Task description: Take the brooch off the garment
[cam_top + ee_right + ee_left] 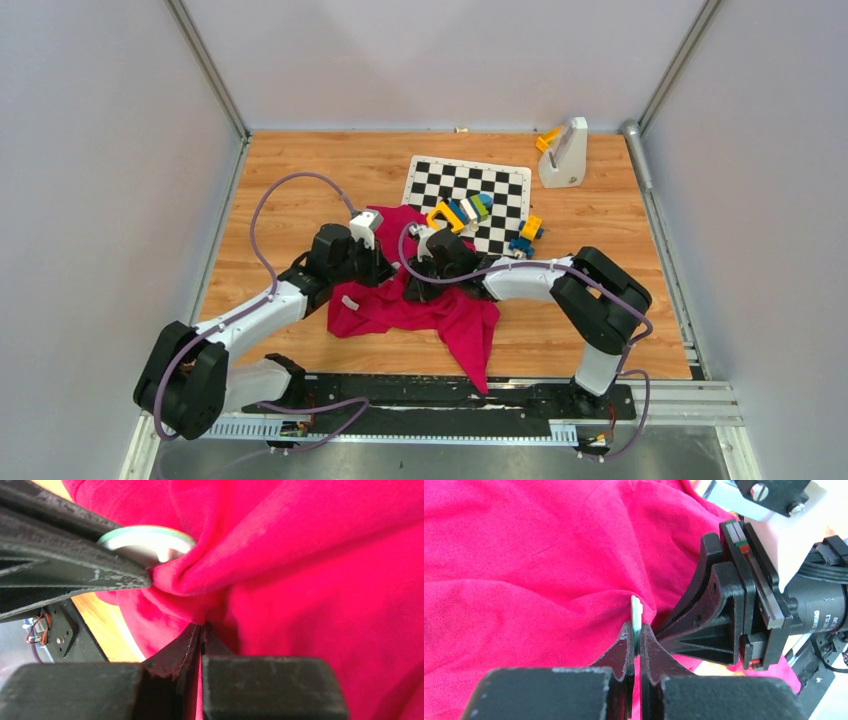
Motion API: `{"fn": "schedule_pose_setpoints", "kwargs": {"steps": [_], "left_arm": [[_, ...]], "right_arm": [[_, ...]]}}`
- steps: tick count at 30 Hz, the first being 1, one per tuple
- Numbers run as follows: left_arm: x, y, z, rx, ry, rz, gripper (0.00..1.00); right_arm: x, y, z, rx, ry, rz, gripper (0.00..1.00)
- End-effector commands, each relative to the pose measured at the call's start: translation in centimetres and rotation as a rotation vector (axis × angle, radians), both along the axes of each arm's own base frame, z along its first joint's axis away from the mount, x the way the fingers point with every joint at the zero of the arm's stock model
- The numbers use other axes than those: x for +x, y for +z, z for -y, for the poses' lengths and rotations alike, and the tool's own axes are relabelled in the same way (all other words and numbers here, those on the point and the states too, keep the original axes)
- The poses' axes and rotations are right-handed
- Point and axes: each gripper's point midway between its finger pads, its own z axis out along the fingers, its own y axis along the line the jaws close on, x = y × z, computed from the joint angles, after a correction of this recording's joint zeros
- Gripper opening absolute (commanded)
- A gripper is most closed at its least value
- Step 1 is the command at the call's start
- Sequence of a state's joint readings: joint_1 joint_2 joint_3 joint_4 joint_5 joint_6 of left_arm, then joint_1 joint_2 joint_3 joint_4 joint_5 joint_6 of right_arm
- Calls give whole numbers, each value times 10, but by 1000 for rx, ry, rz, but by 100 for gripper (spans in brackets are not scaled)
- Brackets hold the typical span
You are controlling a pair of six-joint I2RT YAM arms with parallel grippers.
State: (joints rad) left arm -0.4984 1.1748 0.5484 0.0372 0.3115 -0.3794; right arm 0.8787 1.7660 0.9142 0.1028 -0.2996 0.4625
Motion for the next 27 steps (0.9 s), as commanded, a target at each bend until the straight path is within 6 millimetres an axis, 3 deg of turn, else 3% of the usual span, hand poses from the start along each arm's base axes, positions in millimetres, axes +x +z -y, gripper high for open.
{"fn": "schedule_pose_setpoints", "kwargs": {"steps": [1, 7, 14, 16, 17, 19, 20, 25, 27], "left_arm": [[4, 19, 5, -46, -36, 99, 3], [8, 11, -2, -8, -2, 92, 17], [9, 6, -5, 9, 8, 86, 14], [9, 5, -5, 13, 9, 82, 18], [9, 4, -5, 15, 8, 79, 27], [9, 3, -5, 14, 8, 74, 33], [9, 2, -5, 14, 12, 68, 34], [12, -2, -5, 11, 17, 55, 16], [12, -4, -6, 16, 20, 46, 16]], "right_arm": [[18, 18, -13, 41, -34, 70, 0], [15, 25, -11, 71, -34, 81, 0], [13, 24, -10, 66, -31, 79, 0], [13, 25, -10, 67, -32, 80, 0], [13, 25, -10, 68, -31, 82, 0], [12, 26, -10, 69, -29, 83, 0], [12, 25, -10, 68, -29, 84, 0], [10, 25, -11, 67, -19, 86, 0], [9, 25, -12, 64, -16, 87, 0]]}}
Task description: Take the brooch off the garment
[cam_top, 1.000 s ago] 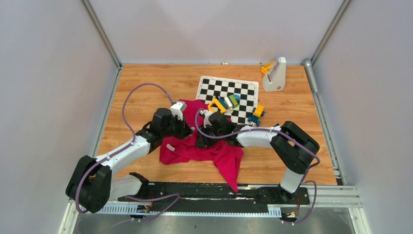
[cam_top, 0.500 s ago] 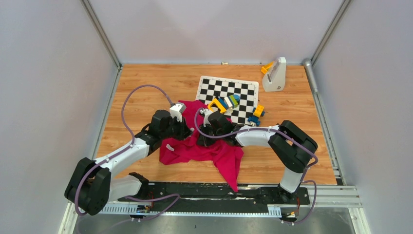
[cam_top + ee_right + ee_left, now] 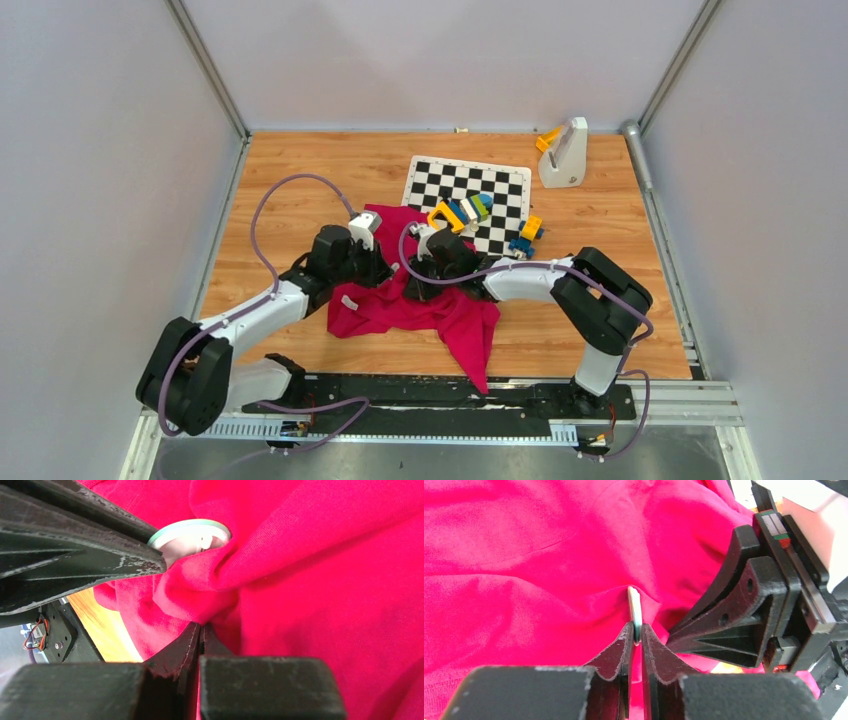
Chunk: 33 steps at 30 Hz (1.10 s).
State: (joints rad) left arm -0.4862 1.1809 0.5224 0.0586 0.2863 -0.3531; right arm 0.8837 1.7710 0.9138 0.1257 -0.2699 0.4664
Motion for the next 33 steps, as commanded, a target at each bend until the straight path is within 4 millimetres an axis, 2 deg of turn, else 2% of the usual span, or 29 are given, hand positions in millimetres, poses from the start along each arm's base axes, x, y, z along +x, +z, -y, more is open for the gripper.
{"fn": "schedule_pose_setpoints", "kwargs": {"steps": [1, 4, 5, 7, 11, 15, 19, 21, 24, 27, 33], "left_arm": [[10, 4, 2, -11, 6, 24, 16], [13, 1, -1, 3, 22, 19, 11], [13, 1, -3, 4, 26, 20, 5], [13, 3, -5, 4, 35, 30, 0], [15, 13, -11, -3, 74, 77, 0], [18, 27, -12, -77, 114, 107, 0], [21, 52, -3, -170, 123, 115, 0], [23, 64, 0, -210, 135, 129, 0], [23, 79, 4, -269, 136, 145, 0], [20, 92, 8, -320, 118, 173, 0], [6, 116, 11, -408, 75, 219, 0]], "right_arm": [[3, 24, -11, 61, 9, 65, 0], [2, 25, -11, 59, 11, 68, 0], [2, 25, -12, 59, 12, 69, 0], [2, 26, -11, 59, 10, 70, 0], [1, 30, -8, 65, -4, 77, 0], [-5, 44, 0, 114, -12, 102, 0], [-10, 50, 6, 121, -15, 111, 0], [-10, 56, 9, 126, -15, 123, 3], [-10, 76, 14, 153, -27, 153, 19], [-9, 105, 23, 215, -51, 162, 33], [1, 162, 45, 443, -108, 46, 63]]}}
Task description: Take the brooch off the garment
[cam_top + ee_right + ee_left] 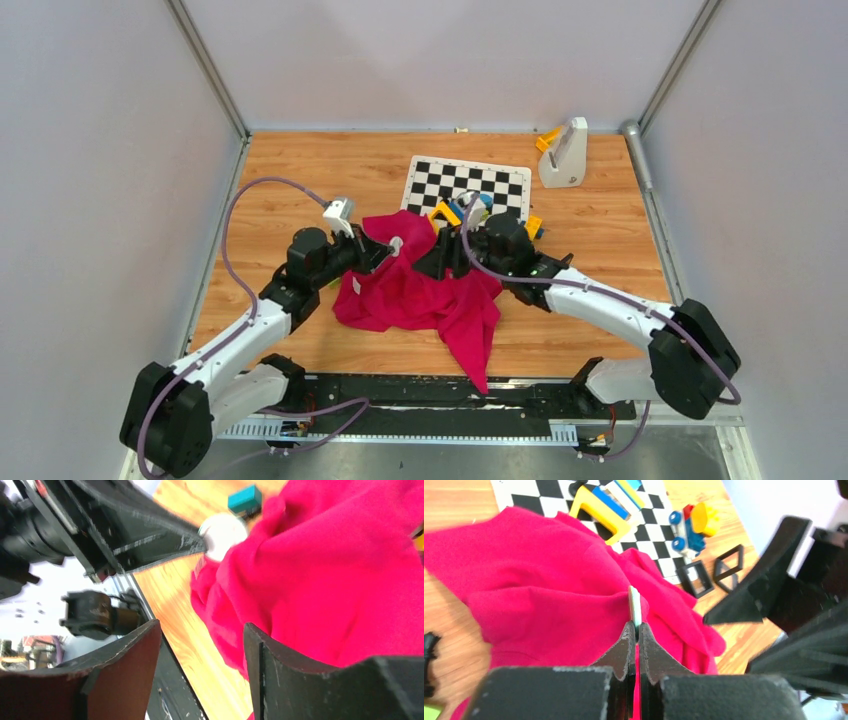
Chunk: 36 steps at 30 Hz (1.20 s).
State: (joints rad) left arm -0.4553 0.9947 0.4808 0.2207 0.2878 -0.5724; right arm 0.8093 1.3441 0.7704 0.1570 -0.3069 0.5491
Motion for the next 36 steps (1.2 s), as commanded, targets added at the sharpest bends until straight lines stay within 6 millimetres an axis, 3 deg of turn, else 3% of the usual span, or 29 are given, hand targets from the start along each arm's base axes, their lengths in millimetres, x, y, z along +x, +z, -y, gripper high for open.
{"fn": "schedule_pose_setpoints", "kwargs": {"steps": [1, 5, 9, 19, 25, 36], "left_arm": [[-9, 44, 9, -141, -53, 103, 0], [-20, 64, 11, -221, -76, 143, 0], [-22, 71, 11, -248, -78, 146, 0], [-26, 94, 8, -375, -59, 168, 0], [-30, 97, 10, -439, -76, 152, 0], [-36, 105, 10, -514, -111, 147, 0]], "right_arm": [[4, 46, 9, 209, -1, -96, 67], [12, 63, 7, 310, -13, -168, 71], [16, 76, -1, 381, 6, -217, 65], [23, 71, -16, 471, 28, -333, 56], [24, 78, -15, 527, 26, -338, 45], [33, 70, -15, 530, -20, -363, 52]]}}
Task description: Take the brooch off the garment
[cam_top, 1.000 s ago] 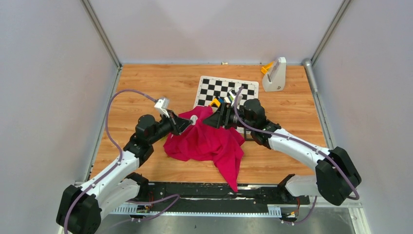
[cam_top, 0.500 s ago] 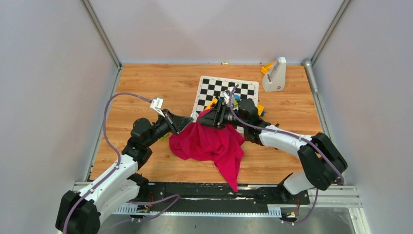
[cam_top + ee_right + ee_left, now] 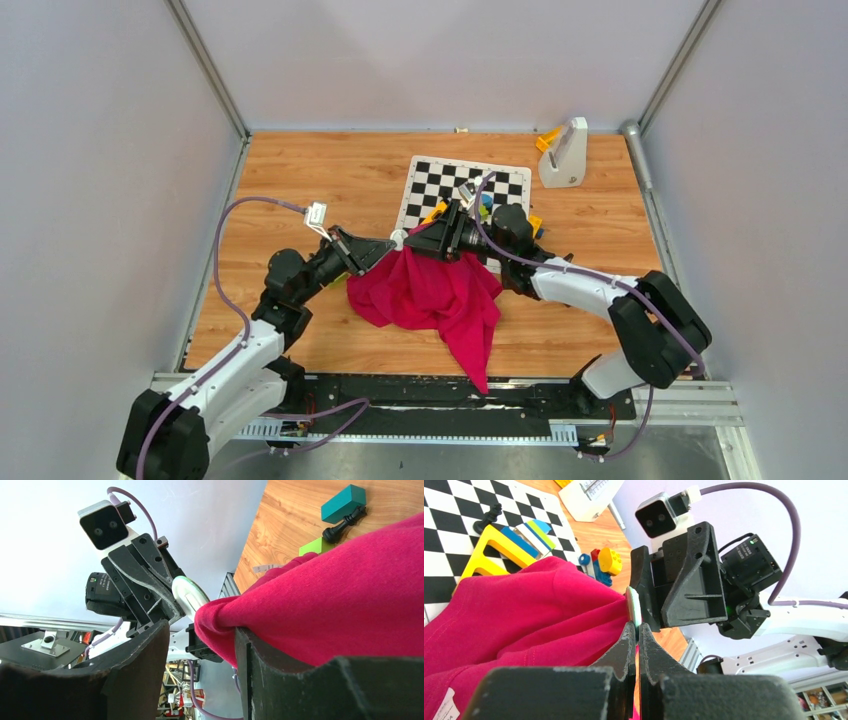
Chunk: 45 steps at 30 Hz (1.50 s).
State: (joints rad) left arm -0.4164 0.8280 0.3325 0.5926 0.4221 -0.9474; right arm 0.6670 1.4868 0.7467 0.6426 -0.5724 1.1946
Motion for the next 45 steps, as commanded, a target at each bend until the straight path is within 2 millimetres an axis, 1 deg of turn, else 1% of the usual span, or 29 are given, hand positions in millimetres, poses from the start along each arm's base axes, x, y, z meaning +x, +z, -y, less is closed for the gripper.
{"fn": "schedule_pose_setpoints", "kwargs": {"steps": [1, 6, 8, 15, 18, 24, 33, 40, 45], "left_arm": [[-7, 30, 3, -83, -45, 74, 0], [-11, 34, 5, -113, -75, 71, 0], [-12, 34, 6, -119, -85, 66, 0], [-13, 28, 9, -109, -108, 66, 0], [-15, 28, 11, -101, -127, 86, 0], [-16, 29, 11, -95, -137, 99, 0], [-18, 29, 16, -59, -174, 112, 0], [-21, 29, 22, 10, -231, 139, 0], [-20, 23, 24, 81, -252, 135, 0]], "right_arm": [[10, 10, 0, 43, -26, 27, 52], [15, 10, 2, 64, -20, 29, 52], [16, 12, 1, 69, -13, 34, 51], [12, 23, 0, 99, 21, 65, 36], [10, 21, -2, 97, 40, 53, 33], [8, 18, -2, 105, 52, 47, 19], [7, 14, -8, 74, 77, 40, 15], [11, 4, -12, 28, 81, 9, 15], [11, -4, -22, -21, 125, 1, 14]]}}
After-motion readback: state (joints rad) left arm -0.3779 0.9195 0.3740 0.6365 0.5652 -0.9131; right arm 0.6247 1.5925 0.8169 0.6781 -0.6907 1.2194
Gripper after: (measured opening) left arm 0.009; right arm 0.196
